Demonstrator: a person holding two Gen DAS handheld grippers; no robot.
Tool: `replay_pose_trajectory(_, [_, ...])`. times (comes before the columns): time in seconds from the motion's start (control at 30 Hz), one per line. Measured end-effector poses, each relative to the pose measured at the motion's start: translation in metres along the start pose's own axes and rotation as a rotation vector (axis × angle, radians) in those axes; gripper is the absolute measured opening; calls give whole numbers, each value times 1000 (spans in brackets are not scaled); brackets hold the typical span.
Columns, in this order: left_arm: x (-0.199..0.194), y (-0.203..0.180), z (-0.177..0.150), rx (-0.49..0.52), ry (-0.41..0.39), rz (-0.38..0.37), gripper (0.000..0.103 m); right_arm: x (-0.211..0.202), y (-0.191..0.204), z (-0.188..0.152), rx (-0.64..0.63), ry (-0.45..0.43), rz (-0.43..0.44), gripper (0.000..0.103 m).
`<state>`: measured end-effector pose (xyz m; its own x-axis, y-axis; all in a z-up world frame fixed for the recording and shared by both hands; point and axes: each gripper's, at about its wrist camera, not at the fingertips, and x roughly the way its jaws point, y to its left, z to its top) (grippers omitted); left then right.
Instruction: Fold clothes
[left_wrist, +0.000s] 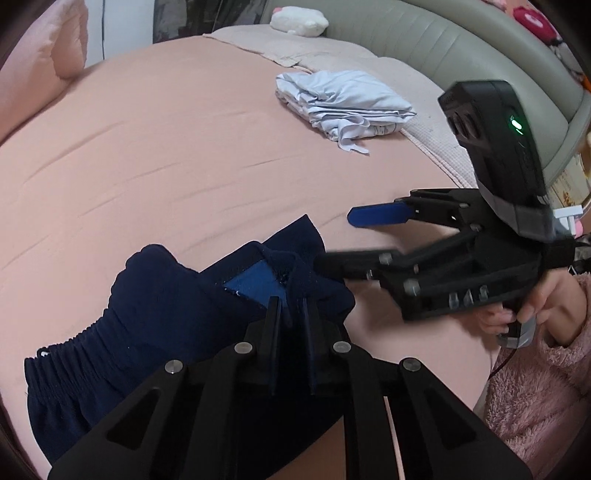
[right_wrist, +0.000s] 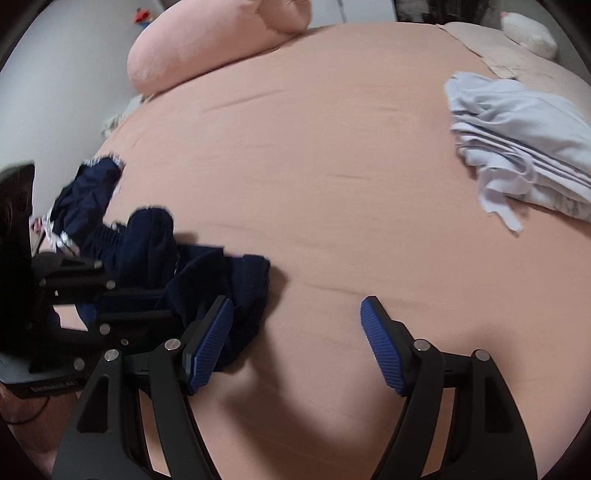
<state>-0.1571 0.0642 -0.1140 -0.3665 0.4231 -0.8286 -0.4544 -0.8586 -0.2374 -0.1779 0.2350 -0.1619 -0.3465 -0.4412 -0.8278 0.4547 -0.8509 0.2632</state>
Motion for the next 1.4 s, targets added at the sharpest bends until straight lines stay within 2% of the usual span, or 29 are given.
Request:
replay_pose_trajectory(0.07, [2,1,3,-11,-19,8,12,-2,7,-1,-35,-2,25,73])
replay_pose_trajectory(0.2, [16,-8,17,25,-54,66,12,-8,6,0,-28,-25,-43,73])
replay_pose_trajectory(0.3, [30,-14,32,25,-68,87,13,-15,2,1,-24,-36,-27,73])
replay_pose_trajectory(0.4, [34,-6,39,-44,-48,91,22,-14,2,2,-29,-36,-37,72])
replay_pose_trajectory(0.53, [-7,14,22,-177,-156,66,45,-3,-12,3,66,-43,-23,74])
replay_pose_trajectory(0.6, [-28,25,2,-206,-181,100,45,1,-10,6,63,-54,-21,75])
replay_pose_trajectory(0.77, [-49,37,-39,-234,-146,179,45,6,-1,11,-11,-17,-129,74])
replay_pose_trajectory(0.9, [-61,46,-60,-286,-161,176,45,-12,5,10,-1,-70,-182,74])
replay_pose_trajectory(1.0, [-57,55,-68,-312,-148,176,45,-11,25,11,-32,-95,-128,74])
replay_pose_trajectory(1.03, [-55,57,-69,-319,-140,185,45,-5,32,11,-56,-81,-125,74])
replay_pose_trajectory(1.1, [-55,61,-71,-329,-120,222,45,15,43,10,-113,-17,-187,73])
replay_pose_trajectory(1.2, [-69,69,-77,-345,-101,303,45,16,26,8,-31,4,-177,76])
replay_pose_trajectory(1.27, [-85,80,-88,-391,-125,309,45,2,21,9,9,-7,-191,77])
replay_pose_trajectory(1.4, [-92,108,-111,-492,-119,310,45,-17,21,8,74,-52,-177,79])
